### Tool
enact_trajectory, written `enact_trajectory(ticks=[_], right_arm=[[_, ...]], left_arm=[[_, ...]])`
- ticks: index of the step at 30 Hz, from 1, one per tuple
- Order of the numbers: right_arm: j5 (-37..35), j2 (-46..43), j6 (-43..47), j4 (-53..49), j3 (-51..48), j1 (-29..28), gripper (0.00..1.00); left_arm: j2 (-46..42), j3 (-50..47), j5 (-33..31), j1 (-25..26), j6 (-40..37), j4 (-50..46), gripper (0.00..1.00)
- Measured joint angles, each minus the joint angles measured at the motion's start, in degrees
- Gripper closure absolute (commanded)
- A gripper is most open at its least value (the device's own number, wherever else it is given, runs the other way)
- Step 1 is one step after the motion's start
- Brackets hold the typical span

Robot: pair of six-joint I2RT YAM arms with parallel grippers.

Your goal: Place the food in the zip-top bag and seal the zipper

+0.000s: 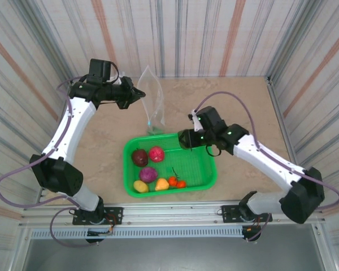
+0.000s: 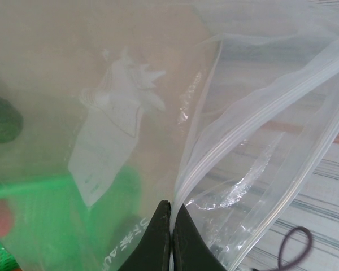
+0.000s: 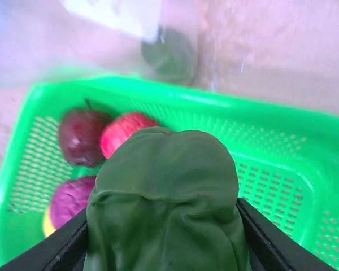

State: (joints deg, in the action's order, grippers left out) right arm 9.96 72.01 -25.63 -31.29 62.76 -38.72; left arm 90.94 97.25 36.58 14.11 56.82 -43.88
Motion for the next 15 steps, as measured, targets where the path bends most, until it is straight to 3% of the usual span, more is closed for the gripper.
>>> enact_trajectory(ticks=[7,15], right_arm=[[3.91,-0.83,-0.07,-2.45,17.75,4.48,0.48],[9.51,10.54,-7.72,0.0,39.1,4.63,0.48]], left_arm=[[1.55,1.18,0.72,2.91,0.0,1.31,1.0],[3.48,1.33,2.01,6.4,1.75,7.67,1.0]])
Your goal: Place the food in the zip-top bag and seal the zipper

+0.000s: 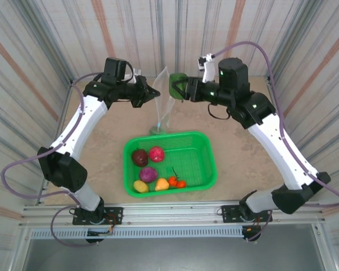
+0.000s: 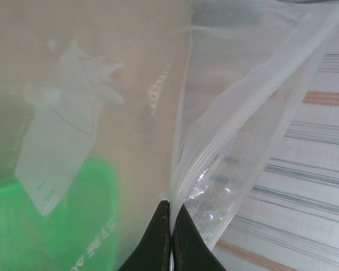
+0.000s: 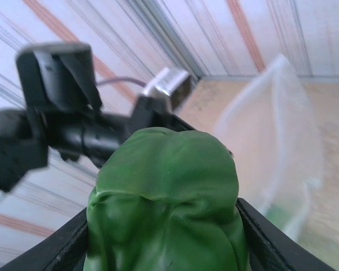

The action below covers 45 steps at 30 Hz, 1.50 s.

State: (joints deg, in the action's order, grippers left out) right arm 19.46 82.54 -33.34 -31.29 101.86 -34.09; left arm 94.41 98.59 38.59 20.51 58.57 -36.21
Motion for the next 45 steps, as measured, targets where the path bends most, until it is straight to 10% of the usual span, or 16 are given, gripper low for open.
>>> enact_trajectory(ticks=[14,27,45], right_arm=[[-7.1,14.19,-9.66,-2.54,4.72,-1.97,0.46],[-24.28,26.4,2.6,-22.51,25.66,-5.33,0.25],[-13.73,27.67,8.31,-23.21,31.52,-6.88,0.24]], left_arm=[[0.0,-2.75,-0.02,-0.57,4.61,8.41,1.0],[-1.49,-2.21,0.57,-4.37,2.1,6.43,1.0],[-1.53,0.33,-1.53,-6.58,-1.51,1.27,1.0]])
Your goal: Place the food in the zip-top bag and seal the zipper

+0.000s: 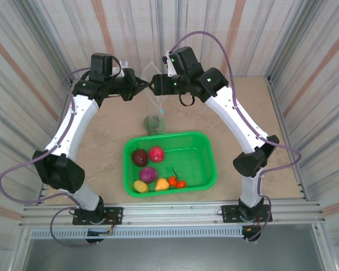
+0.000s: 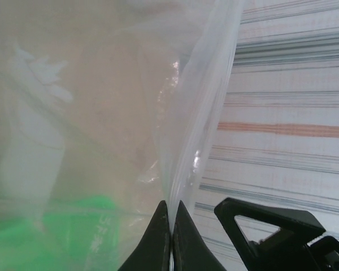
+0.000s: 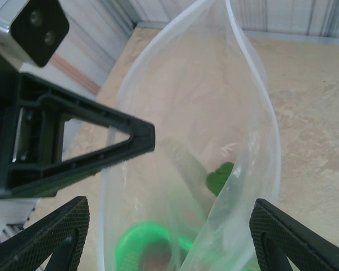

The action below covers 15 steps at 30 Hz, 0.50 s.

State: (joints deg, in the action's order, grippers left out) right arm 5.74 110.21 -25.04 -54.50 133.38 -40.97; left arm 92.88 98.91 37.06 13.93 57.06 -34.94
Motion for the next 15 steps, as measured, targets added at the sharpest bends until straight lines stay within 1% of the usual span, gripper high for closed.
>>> enact_trajectory(ticks=[3,7,10,15], right_arm=[[-0.11,-0.68,0.37,-0.48,-0.31,-0.42,0.24],[-1.01,-5.42,1.38,-1.57,-4.57,-1.62,0.24],[-1.18,-11.34,1.64,-1.51,-10.64,-2.27,0.24],[-1.4,-20.61,1.68,-1.36,-22.03,-2.47,0.24]], left_arm=[[-0.02,0.28,-0.68,-1.88,-0.55,-1.42,1.0],[-0.66,2.03,-3.69,-4.74,-3.32,-5.7,1.0],[-1.9,4.9,-7.78,-5.62,-6.43,-10.23,1.0],[-5.27,8.81,-15.41,-5.6,-11.54,-17.0,1.0]])
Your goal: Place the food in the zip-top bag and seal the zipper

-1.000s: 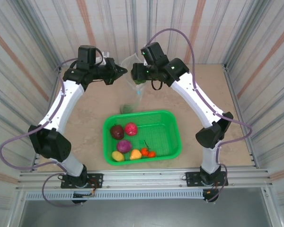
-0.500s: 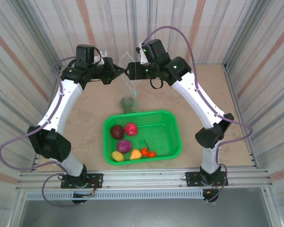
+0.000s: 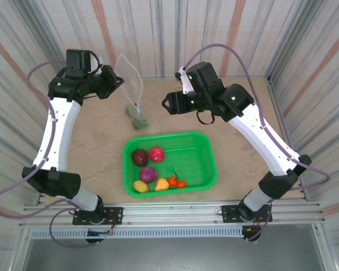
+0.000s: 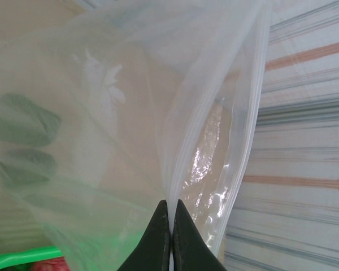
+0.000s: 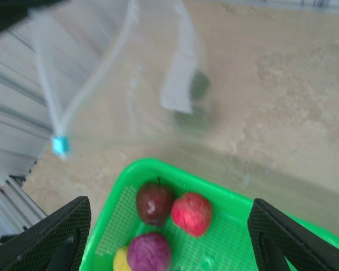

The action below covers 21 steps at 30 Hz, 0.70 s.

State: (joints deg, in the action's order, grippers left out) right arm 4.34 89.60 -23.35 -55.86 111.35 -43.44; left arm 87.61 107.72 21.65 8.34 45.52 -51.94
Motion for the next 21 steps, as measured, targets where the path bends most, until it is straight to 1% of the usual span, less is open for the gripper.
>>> enact_trajectory(ticks=[2,4,6,9,11,14,18,21], right_arm=[[-0.02,-2.12,0.07,0.17,-3.63,0.0,0.24],[0.02,-3.3,0.13,-0.07,-6.64,0.02,0.24],[0.07,-3.48,0.35,-0.17,-8.46,0.04,0.24],[0.52,-3.37,1.03,-1.07,-10.03,-0.07,0.24],[2.1,-3.23,1.4,-1.27,-10.88,-0.11,0.24],[4.87,-2.58,1.51,-0.81,-13.73,-0.74,0.21],[5.29,0.81,1.55,1.27,-20.13,-3.98,0.17],[6.08,5.09,1.25,3.08,-23.54,-5.95,0.13]], left_arm=[[-1.53,0.31,-2.14,0.0,-1.46,-1.77,1.0],[-2.43,0.31,-2.93,0.0,-2.32,-2.93,1.0],[-1.99,0.31,-2.29,0.0,-3.1,-3.43,1.0],[1.53,-0.28,1.33,0.0,-4.39,-3.17,1.0],[4.46,-2.91,4.39,0.02,-4.85,-1.31,1.0],[7.17,-10.58,7.72,0.24,-4.79,2.99,1.0],[6.01,-20.04,11.58,0.15,-2.95,9.64,1.0],[3.98,-22.86,13.55,-0.66,-1.68,13.49,1.0]])
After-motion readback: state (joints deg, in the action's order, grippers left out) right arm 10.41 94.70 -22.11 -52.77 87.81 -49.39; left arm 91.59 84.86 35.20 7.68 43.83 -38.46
